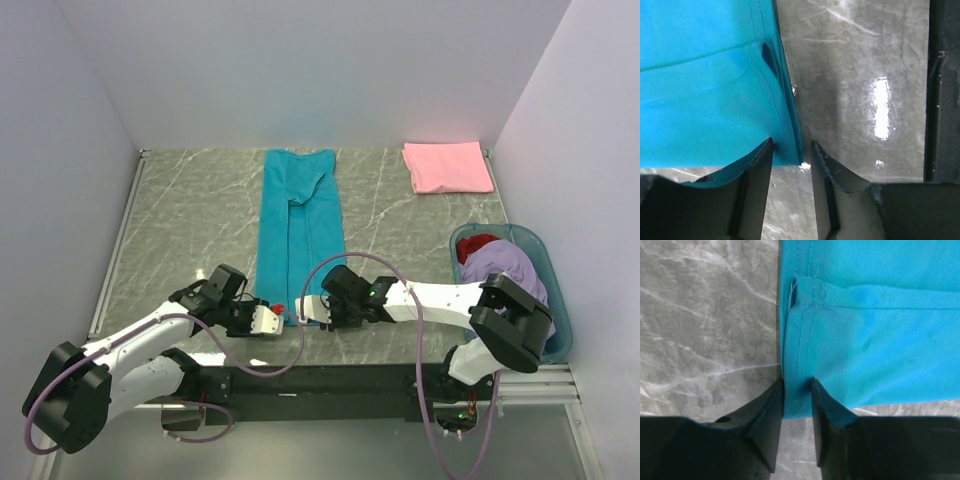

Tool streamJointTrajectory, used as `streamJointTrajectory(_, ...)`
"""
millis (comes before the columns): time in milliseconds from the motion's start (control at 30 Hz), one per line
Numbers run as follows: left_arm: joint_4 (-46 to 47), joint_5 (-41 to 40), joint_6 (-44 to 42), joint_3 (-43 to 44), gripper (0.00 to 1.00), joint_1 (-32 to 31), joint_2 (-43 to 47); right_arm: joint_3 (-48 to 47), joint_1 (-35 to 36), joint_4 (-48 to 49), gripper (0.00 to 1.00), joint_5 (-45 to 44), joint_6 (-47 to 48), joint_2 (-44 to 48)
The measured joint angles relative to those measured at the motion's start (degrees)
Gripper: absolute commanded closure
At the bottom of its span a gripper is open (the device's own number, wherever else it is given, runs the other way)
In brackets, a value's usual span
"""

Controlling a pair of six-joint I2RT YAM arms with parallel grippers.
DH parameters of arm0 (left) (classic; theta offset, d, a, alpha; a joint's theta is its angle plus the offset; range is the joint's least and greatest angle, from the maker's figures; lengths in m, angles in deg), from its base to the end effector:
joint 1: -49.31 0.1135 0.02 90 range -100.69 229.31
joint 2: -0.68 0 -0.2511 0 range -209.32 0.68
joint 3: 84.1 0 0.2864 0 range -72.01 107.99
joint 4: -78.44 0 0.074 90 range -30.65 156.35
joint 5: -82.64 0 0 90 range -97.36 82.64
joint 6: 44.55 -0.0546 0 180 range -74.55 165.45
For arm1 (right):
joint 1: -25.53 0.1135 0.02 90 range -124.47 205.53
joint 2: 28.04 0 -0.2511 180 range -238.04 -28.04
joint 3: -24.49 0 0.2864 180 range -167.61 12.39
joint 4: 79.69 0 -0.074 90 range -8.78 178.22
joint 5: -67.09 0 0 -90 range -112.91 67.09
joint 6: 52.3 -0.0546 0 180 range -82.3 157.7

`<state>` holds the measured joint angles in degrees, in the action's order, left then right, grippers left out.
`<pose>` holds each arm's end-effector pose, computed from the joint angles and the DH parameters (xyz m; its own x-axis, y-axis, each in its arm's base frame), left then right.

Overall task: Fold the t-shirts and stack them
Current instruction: Fold the tshirt

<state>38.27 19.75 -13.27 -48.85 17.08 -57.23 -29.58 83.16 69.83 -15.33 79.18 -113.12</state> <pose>0.1617 -0.1314 0.1068 0.1654 0.7950 -0.5836 0.9811 -0.0722 0.1798 0.1573 0.2615 0.1035 0.2244 -0.8723 -0.4344 -0.9641 -0.1338 -0.2293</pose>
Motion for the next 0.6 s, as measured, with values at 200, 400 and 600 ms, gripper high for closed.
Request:
streamJointTrajectory(200,0.9,-1.7,1.4,1.4,0.83,-2.0,-2.7,-0.6,0.3,1.0,0.96,-1.4,0.0,-1.3)
streamJointTrajectory(400,0.5,-2.6,1.4,2.1,1.0,-2.3,-3.3,-0.7,0.3,1.3,1.0,-2.4,-0.7,-1.4)
streamJointTrajectory(600,-7.4,-1.6,0.9,3.9,1.0,-2.6,1.8,-0.1,1.1,-2.1,1.0,-1.4,-3.4,1.6)
